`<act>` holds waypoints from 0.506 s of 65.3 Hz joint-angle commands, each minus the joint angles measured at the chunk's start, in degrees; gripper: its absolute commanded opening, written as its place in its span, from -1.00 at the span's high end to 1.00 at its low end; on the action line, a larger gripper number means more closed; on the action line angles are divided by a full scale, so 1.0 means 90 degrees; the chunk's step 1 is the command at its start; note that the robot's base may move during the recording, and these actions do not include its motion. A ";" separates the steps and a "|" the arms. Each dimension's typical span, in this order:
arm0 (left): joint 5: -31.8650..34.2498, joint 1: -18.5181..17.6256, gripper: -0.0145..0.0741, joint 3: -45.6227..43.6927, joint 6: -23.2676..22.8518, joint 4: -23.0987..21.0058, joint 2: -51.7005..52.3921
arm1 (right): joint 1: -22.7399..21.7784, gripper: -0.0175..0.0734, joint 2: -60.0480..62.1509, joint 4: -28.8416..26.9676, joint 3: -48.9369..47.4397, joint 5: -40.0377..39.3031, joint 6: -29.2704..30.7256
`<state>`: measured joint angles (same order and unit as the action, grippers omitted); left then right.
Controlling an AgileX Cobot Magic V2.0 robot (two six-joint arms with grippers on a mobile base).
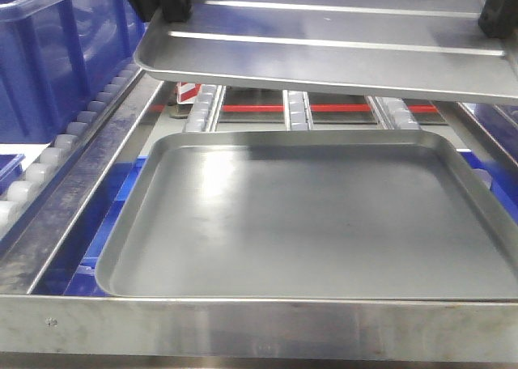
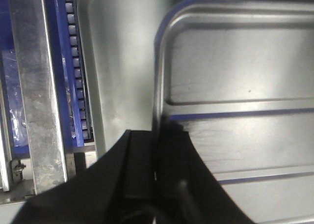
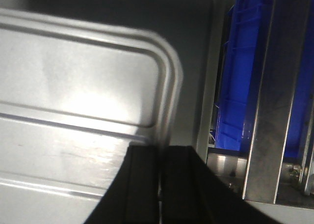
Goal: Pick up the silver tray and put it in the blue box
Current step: 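Lift the small silver tray up out of the larger tray with both grippers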
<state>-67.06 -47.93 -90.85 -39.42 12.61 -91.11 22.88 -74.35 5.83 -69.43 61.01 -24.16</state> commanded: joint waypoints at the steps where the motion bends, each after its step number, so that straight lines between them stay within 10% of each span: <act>1: 0.0022 -0.0011 0.89 -0.0226 -0.0016 0.0424 0.0251 | -0.0005 0.49 0.0194 0.0371 -0.0226 0.0055 0.0110; 33: 0.0022 -0.0011 0.89 -0.0226 -0.0016 0.0424 0.0251 | -0.0005 0.49 0.0194 0.0371 -0.0226 0.0055 0.0110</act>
<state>-67.06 -47.97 -90.85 -39.42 12.61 -91.11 22.88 -74.35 5.83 -69.43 61.28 -24.29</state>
